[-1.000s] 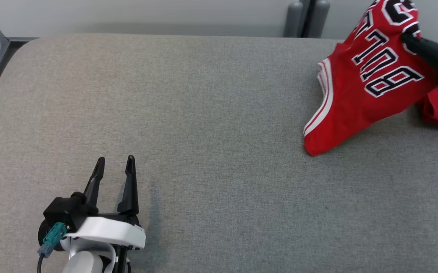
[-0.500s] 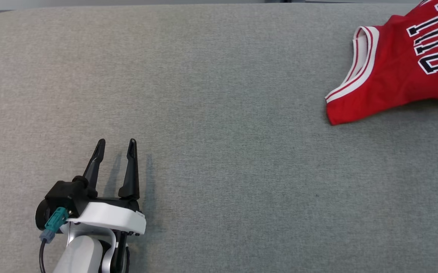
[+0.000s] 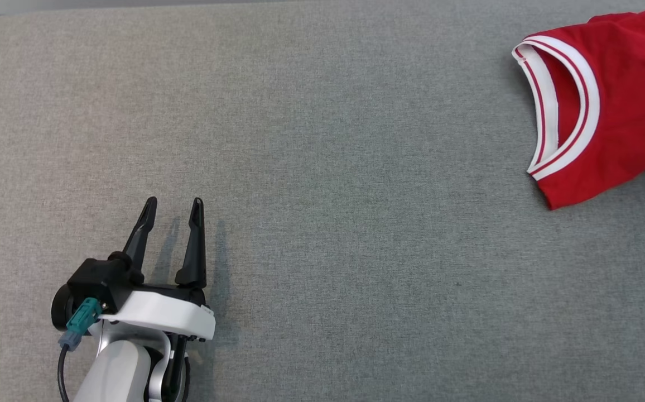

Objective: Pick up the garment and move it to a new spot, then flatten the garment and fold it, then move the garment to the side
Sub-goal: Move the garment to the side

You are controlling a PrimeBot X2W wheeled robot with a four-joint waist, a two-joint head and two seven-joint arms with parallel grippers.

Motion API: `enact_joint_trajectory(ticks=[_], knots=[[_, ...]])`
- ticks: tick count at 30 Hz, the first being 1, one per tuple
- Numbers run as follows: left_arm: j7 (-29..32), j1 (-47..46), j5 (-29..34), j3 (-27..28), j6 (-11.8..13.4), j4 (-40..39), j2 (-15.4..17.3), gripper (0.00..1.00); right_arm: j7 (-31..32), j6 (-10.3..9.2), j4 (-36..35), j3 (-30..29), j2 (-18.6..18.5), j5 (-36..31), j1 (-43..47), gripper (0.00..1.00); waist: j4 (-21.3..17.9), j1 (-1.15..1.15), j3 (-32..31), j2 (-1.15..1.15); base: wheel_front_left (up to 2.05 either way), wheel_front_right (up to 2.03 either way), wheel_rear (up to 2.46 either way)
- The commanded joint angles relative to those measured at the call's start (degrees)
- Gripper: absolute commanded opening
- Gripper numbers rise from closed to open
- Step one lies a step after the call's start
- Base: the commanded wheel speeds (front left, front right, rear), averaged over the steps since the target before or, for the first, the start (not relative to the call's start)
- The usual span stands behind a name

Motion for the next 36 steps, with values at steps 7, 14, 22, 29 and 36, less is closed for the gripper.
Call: enact_joint_trajectory(ticks=[7, 14, 22, 29, 36], knots=[[0.0, -1.8, -0.1, -0.3, 0.3, -0.1, 0.1, 1.0, -4.5, -0.01, 10.6, 1.2, 3.9, -3.1, -1.3, 0.0, 1.5, 0.0, 1.6, 0.0, 0.0, 0.0, 0.0], [-0.1, -2.1, -0.2, -0.4, 0.4, -0.3, 0.3, 1.0, -8.5, -0.01, 20.6, 1.4, 7.1, -5.2, -2.1, 0.0, 2.6, 0.0, 2.0, 0.0, 0.0, 0.0, 0.0], [-0.2, -2.4, -0.4, -0.7, 0.5, -0.2, 0.4, 1.0, -13.3, -0.01, 24.3, 1.0, 9.9, -4.9, -0.9, 1.0, 2.9, 0.0, 2.2, 0.0, 0.0, 0.0, 0.0], [-0.3, -1.9, -0.6, -0.6, 0.7, 0.0, 0.6, 1.0, -14.3, 0.0, 27.7, 1.8, 10.7, -6.9, -0.4, 1.0, 2.0, 0.0, 1.0, 0.0, 0.0, 0.0, 0.0], [-0.4, 0.9, -1.5, 0.1, 0.4, 1.2, 0.7, 1.0, -20.6, 0.0, 27.7, 2.5, 13.7, -9.3, -0.2, 1.0, -0.2, 0.0, -5.5, 0.0, 0.0, 0.0, 0.0]])
